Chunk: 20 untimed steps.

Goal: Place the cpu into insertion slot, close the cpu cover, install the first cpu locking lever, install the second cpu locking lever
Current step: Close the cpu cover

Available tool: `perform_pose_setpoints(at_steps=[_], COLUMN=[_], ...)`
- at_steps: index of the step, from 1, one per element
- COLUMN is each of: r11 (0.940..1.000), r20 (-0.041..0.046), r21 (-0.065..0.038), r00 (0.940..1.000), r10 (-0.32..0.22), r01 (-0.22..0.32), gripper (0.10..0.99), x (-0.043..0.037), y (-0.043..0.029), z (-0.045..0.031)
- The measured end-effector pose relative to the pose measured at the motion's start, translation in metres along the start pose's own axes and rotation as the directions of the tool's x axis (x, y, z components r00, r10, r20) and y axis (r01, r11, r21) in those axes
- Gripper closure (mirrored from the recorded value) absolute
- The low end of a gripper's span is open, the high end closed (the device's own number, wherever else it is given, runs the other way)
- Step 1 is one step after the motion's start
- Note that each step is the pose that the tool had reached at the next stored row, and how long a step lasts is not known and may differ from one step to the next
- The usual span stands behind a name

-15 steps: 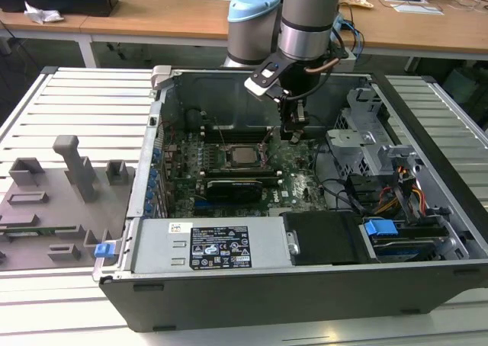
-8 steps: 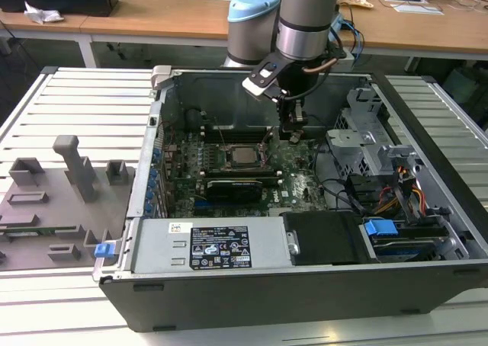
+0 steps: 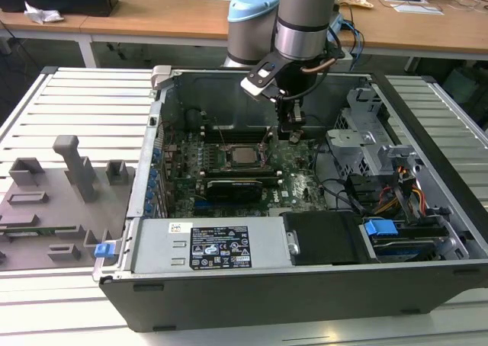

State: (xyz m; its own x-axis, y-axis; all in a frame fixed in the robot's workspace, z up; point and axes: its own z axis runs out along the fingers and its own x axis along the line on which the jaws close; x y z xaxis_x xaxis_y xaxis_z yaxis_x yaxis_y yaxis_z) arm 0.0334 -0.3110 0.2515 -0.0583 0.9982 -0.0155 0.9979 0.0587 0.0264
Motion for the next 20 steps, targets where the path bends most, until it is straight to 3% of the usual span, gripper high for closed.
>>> perform_pose_setpoints(at_steps=[20], r11=[1.0], r20=[0.0], r21=[0.0], r00=[1.0], r10=[0.0], r01=[0.0], gripper=[0.98], x=[0.0002], y=[-0.0042], z=[-0.0001])
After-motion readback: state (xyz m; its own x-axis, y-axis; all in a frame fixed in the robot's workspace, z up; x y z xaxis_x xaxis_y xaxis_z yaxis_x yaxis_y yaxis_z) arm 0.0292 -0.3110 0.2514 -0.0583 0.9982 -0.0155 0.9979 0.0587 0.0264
